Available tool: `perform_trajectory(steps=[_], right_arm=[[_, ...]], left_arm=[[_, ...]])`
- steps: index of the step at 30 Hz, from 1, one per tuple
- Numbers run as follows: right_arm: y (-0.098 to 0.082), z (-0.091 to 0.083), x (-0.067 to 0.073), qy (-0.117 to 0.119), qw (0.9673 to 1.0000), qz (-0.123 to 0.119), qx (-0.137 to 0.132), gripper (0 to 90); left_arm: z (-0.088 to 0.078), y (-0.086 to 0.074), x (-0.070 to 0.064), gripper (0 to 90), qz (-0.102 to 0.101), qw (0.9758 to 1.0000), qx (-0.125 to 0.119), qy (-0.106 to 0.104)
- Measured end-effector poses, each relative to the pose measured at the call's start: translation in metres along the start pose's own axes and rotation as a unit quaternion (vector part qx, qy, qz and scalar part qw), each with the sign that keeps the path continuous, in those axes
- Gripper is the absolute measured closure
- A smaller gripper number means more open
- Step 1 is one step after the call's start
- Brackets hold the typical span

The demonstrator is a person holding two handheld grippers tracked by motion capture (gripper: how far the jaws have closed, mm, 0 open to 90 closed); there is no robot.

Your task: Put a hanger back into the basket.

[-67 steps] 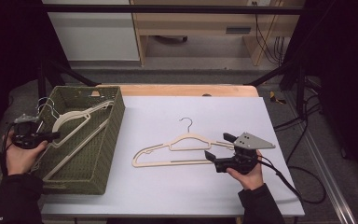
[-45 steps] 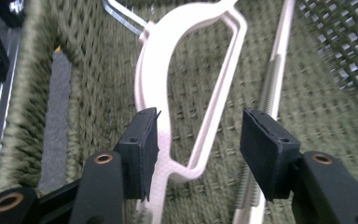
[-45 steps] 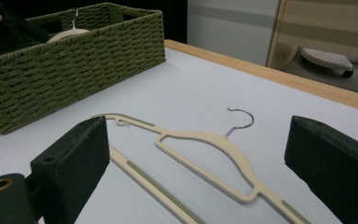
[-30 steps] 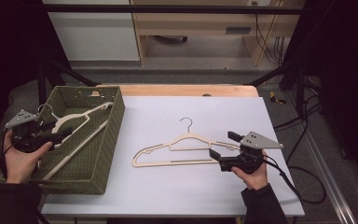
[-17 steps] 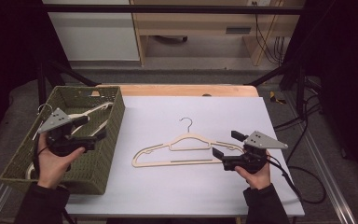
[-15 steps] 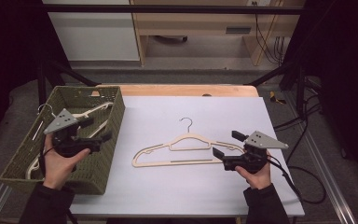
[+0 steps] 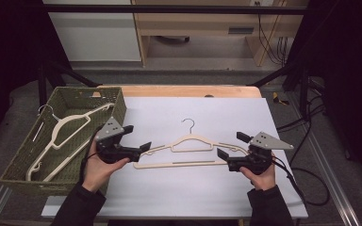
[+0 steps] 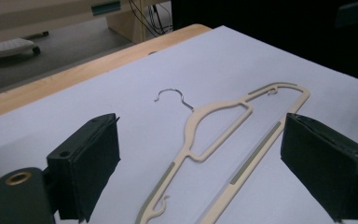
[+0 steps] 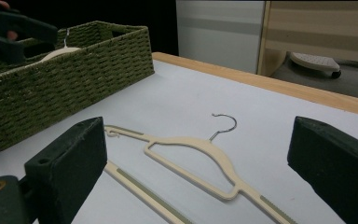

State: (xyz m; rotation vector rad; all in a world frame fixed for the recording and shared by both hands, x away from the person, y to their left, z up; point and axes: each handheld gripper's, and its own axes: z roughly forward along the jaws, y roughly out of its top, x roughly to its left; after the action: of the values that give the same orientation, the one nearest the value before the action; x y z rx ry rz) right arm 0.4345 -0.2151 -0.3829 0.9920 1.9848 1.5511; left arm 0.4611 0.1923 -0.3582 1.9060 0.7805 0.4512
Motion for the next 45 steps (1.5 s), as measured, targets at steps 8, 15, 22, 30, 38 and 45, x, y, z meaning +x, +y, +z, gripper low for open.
perform_trajectory(steps=[8,15,22,30,38,45], right_arm=[[0.0,-0.001,-0.001,-0.001,1.0,0.001,0.0,5.2],[-0.001,0.0,-0.001,-0.001,1.0,0.001,0.003,5.2],[-0.002,0.0,-0.001,0.003,1.0,0.001,0.002,5.3],[-0.003,0.002,-0.001,0.006,1.0,0.001,0.004,5.4],[-0.004,0.003,-0.001,0.008,0.9999,0.0,0.007,5.4],[-0.004,0.003,-0.001,0.008,1.0,0.001,0.005,5.5]], left_arm=[[0.039,-0.01,-0.003,14.2,0.004,0.9993,0.037,-0.003],[0.079,-0.025,0.003,18.2,-0.002,0.9956,0.094,-0.009],[0.111,-0.044,0.019,27.2,-0.017,0.9888,0.149,-0.003],[0.125,-0.055,0.027,46.3,-0.016,0.9836,0.18,-0.005],[0.131,-0.06,0.032,60.7,-0.003,0.982,0.188,0.013],[0.129,-0.058,0.03,70.2,0.005,0.9792,0.203,0.007]])
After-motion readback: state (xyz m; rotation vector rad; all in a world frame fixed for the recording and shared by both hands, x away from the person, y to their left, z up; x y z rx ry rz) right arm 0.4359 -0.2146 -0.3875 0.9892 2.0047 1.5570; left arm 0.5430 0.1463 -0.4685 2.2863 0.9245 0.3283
